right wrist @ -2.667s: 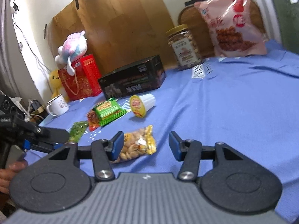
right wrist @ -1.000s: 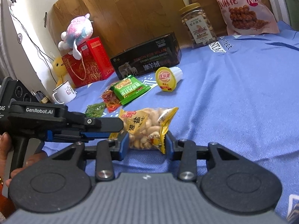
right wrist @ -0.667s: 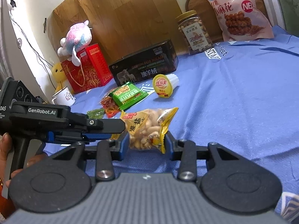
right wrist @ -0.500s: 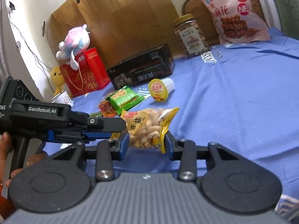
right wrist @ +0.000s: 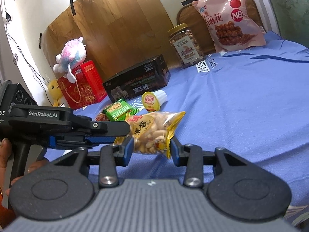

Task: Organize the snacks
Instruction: 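Carry the peanut packet into the black tin box and release, then grasp the small green cracker packet with the left gripper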

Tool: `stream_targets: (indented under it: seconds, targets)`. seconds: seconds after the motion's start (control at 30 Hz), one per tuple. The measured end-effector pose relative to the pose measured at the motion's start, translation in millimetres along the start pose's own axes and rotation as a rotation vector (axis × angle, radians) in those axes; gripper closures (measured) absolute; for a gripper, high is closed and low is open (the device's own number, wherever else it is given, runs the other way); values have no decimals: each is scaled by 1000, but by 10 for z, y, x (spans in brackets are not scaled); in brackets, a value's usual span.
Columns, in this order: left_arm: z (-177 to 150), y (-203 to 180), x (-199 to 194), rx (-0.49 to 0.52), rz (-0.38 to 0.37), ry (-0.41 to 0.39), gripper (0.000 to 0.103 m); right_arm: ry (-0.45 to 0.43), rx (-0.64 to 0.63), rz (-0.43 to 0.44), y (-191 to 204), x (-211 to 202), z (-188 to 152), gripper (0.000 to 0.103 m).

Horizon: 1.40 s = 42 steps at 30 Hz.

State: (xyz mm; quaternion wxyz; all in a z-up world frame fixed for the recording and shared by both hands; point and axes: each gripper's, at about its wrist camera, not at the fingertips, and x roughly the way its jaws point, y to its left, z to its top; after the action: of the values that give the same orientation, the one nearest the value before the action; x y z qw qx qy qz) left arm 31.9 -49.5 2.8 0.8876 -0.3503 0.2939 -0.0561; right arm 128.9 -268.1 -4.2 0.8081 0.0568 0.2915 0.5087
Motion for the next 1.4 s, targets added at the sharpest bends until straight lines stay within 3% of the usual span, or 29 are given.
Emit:
stream_targets:
  seconds: [0.2,0.43,0.73,0.9,0.93,1.03,1.1,1.27,1.4]
  targets:
    - [100,35,-193,8,5,-54,80,-6,-26,43,121,102,153,60]
    - [544,163,-481,38,40,-165,80,-39,-93,103,343,518,574,60]
    - [1717,634,-483,42,135,-301,79,-22,-79,201,337,1767,1594,59]
    - [2162,1155,-316,-43,253,-320,64,47,-106,155,375,2467,1806,54]
    - [2168,1263,-338,-76,269,-316,64,49,-93,139,340,2456,1788,53]
    - [1989,1414,-550,-89,233,-325,62,74,-37,229,173,2193,1638,52]
    - [1812,1444,-653,-89,193,-292,61,140,-45,270,136,2078,1485,52]
    - [1317,1391,-740,-93,105,-210,63,324,-119,267,224,2060,1020,52]
    - [986,1264,-742,-55,81,-175,64,332,-223,316,469,1831,790,52]
